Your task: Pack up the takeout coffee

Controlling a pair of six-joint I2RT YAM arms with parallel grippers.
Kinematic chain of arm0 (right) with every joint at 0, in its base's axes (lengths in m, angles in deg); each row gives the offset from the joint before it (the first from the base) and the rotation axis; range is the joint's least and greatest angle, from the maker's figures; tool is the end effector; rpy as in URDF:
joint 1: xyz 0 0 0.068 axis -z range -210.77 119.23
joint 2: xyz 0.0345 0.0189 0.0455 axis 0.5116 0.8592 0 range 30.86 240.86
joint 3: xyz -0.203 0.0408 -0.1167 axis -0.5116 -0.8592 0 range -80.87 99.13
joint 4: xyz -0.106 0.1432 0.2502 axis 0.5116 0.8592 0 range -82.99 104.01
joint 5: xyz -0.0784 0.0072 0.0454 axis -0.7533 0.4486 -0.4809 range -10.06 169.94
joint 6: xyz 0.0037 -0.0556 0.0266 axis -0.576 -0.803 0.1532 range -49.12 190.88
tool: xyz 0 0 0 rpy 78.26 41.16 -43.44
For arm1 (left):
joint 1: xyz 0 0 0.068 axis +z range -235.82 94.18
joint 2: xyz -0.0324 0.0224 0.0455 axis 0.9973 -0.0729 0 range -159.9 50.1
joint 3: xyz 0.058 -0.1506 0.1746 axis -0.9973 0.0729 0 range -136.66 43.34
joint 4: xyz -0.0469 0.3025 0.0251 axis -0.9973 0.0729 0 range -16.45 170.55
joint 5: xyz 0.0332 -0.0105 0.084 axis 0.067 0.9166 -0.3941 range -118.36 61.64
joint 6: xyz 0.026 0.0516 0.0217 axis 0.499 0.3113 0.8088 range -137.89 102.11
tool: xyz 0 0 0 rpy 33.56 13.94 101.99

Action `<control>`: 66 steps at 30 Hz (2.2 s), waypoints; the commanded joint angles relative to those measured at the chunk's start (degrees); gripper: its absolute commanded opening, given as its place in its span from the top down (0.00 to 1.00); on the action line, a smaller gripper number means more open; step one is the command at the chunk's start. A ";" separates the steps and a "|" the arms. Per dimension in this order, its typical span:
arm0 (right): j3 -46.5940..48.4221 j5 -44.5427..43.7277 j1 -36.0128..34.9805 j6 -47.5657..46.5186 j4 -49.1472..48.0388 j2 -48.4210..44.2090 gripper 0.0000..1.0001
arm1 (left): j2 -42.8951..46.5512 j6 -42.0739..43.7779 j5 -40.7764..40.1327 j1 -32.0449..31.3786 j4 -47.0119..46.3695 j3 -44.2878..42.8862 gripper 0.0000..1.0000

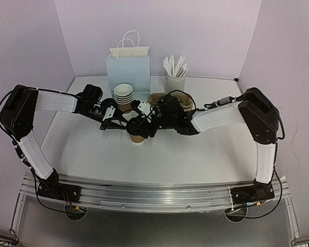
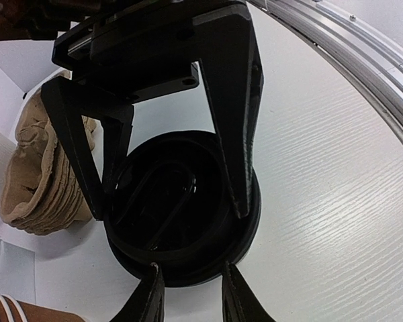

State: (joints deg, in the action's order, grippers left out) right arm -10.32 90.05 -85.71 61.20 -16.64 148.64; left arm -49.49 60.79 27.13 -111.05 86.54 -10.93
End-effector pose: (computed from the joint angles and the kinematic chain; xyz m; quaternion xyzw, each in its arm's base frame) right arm 0.2685 0.3968 0.0923 -0.4863 0.6785 0.2780 0.4752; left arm 0.3089 -0.1879 0.0862 0.7488 0.4246 -0.2914 0.4172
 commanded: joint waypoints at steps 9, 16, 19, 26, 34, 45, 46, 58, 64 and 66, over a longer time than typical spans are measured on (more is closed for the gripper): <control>-2.18 -2.03 -1.09 2.84 4.84 5.72 0.38 | -2.38 2.48 -6.81 -4.74 4.97 4.37 0.72; -2.96 -4.68 -2.35 4.44 6.01 7.13 0.39 | -2.97 3.38 -8.89 -5.83 5.22 5.19 0.74; -2.64 -6.48 -3.06 4.35 8.89 7.58 0.40 | -3.80 5.45 -10.45 -6.83 8.17 4.10 0.74; -4.35 -8.09 -3.83 4.14 9.20 7.46 0.40 | -3.64 4.37 -12.54 -8.06 6.10 5.01 0.75; -3.43 -8.69 -4.02 2.17 8.91 6.69 0.38 | -0.97 0.13 -12.30 -8.26 5.45 3.12 0.67; -0.11 -10.11 -4.19 -0.92 8.95 1.83 0.37 | 7.66 -7.16 -14.99 -7.54 6.32 -2.80 0.44; 0.14 -10.35 -4.20 -0.79 8.91 1.77 0.36 | 8.57 -7.28 -15.08 -7.40 7.05 -2.89 0.42; 0.94 -14.50 -4.20 3.03 8.97 2.32 0.38 | 16.77 -12.29 -18.69 -3.40 12.49 -2.47 0.26; 2.44 -15.04 -4.18 7.02 8.14 3.65 0.41 | 21.44 -19.34 -20.54 -0.40 13.40 -0.15 0.25; 2.82 -14.54 -4.21 8.90 6.09 3.88 0.42 | 22.68 -21.35 -20.97 0.89 13.10 0.65 0.25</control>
State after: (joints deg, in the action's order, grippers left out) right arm -8.08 76.60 -89.69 66.59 -15.17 149.29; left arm -30.97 46.03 6.78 -112.67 99.79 -11.16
